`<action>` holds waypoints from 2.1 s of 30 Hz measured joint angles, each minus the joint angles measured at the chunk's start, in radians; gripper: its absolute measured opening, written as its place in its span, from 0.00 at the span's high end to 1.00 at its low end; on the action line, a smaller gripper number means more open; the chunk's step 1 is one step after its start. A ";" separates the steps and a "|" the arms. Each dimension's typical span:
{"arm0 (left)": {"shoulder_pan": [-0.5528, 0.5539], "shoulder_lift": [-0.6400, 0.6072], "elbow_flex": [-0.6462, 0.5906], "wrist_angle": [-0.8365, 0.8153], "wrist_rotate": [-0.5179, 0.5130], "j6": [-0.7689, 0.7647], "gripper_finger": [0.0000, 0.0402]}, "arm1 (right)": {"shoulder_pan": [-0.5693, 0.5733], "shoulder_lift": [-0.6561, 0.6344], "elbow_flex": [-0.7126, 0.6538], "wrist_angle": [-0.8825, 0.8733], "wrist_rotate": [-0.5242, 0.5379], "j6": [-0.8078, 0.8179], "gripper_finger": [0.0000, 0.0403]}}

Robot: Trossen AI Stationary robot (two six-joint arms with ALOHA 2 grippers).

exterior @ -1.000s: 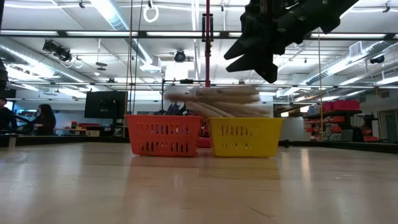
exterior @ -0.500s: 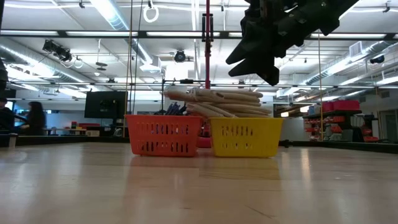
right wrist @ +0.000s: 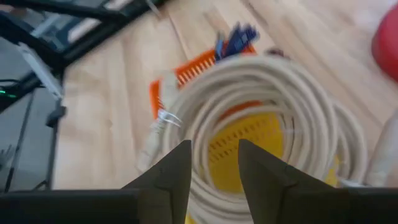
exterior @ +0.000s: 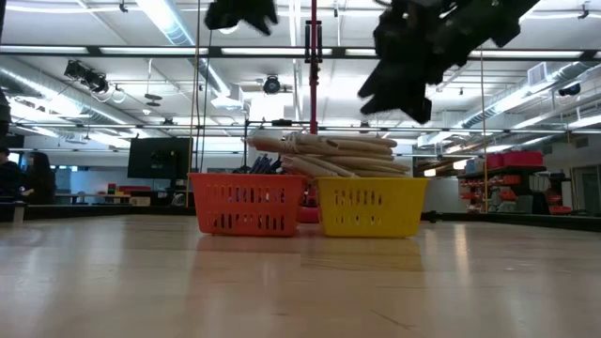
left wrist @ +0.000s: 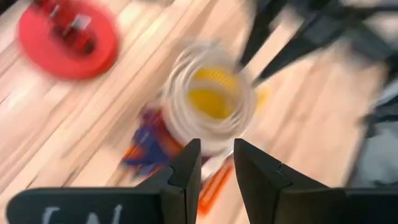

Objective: Pick & Place USB Port
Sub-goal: Return to Home Position

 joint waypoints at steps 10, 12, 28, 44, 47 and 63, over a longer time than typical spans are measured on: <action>-0.135 -0.004 -0.012 -0.074 -0.195 -0.041 0.75 | -0.017 -0.330 0.000 -0.145 0.118 -0.029 0.67; -0.156 -0.017 -0.012 -0.110 -0.257 -0.065 0.75 | -0.003 -0.387 0.000 -0.202 0.150 -0.027 0.67; -0.392 -0.333 -0.010 -0.369 -0.654 -0.372 0.75 | 0.105 -0.641 0.000 -0.415 0.305 -0.018 0.67; -0.652 -0.551 -0.142 -0.527 -0.919 -0.642 0.75 | 0.128 -0.836 0.000 -0.479 0.363 -0.017 0.67; -0.672 -0.650 -0.279 -0.521 -0.934 -0.750 0.75 | 0.136 -0.868 0.001 -0.482 0.382 -0.006 0.67; -0.759 -1.054 -0.707 -0.441 -1.117 -0.944 0.75 | 0.142 -0.995 0.002 -0.563 0.415 0.063 0.73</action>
